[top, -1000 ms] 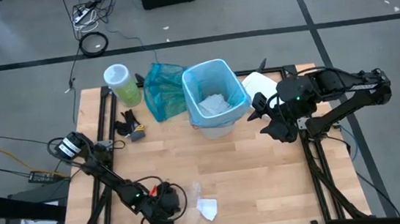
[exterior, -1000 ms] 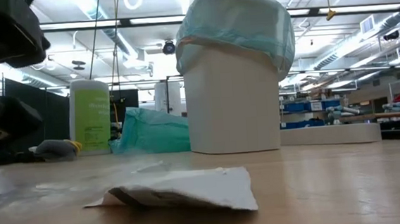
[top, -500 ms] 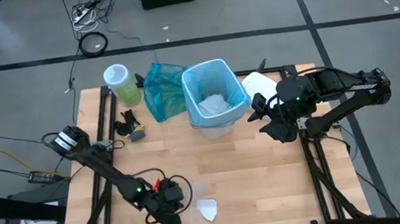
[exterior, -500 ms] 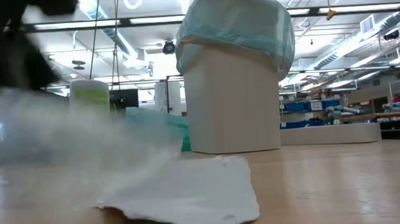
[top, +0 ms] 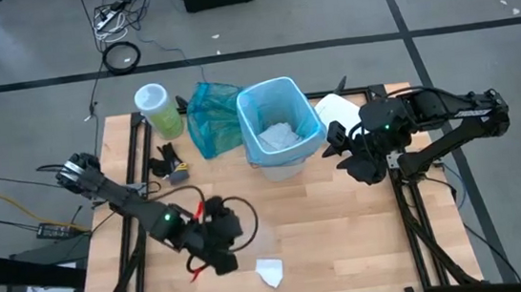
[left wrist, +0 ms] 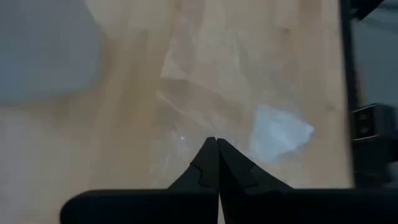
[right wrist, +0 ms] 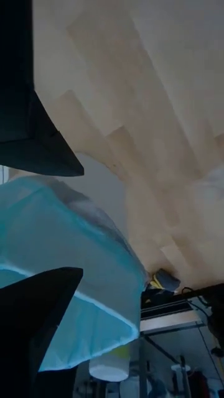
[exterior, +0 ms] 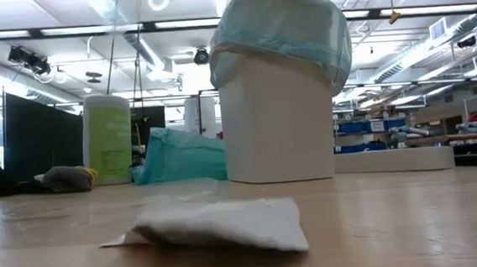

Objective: Place trash/remove bag and relplace
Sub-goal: Put the clear plastic into the white trash bin

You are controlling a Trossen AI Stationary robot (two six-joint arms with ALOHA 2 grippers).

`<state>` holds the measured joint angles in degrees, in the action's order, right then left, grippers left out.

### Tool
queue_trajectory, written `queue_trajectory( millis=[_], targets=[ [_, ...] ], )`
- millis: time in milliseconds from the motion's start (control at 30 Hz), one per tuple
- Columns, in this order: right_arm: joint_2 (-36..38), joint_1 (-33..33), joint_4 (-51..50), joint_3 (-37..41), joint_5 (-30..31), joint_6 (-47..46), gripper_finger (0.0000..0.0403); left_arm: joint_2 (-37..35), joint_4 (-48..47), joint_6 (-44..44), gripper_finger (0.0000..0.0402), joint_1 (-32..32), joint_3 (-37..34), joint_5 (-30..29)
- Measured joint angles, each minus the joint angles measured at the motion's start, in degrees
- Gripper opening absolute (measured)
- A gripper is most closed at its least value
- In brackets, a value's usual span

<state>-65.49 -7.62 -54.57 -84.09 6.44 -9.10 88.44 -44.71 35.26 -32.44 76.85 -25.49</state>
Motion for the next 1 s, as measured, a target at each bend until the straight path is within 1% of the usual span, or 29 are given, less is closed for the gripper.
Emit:
queue_trajectory(
  millis=[200, 367, 433, 567, 733, 867, 1000],
  targets=[
    [0.0, 0.34, -0.02, 0.0, 0.07, 0.38, 0.0234, 0.0, -5.73, -14.74, 0.0, 6.88, 5.45, -2.64],
    [0.0, 0.4, -0.01, 0.0, 0.74, 1.49, 0.0234, 0.0, -5.9, -28.87, 0.0, 15.04, 9.94, -3.26],
    [0.0, 0.4, 0.0, 0.0, 1.26, 1.44, 0.0234, 0.0, -5.82, -33.14, 0.0, 18.39, 12.49, -3.31],
    [0.0, 0.4, 0.0, 0.0, 1.49, 1.42, 0.0232, 0.0, -5.66, -37.26, 0.0, 23.24, 19.12, -3.03],
    [0.0, 0.4, 0.0, 0.0, 1.65, 1.5, 0.0231, -0.06, -4.68, -44.28, 0.0, 25.39, 27.58, -2.22],
    [0.0, 0.4, 0.01, 0.0, 3.18, 1.74, 0.0231, -0.17, 0.81, -49.3, 0.0, 29.91, 28.69, -1.96],
    [0.0, 0.4, 0.04, 0.0, 4.68, 1.77, 0.0229, 1.58, 6.03, -52.61, 0.0, 35.17, 28.67, 1.0]
  ],
)
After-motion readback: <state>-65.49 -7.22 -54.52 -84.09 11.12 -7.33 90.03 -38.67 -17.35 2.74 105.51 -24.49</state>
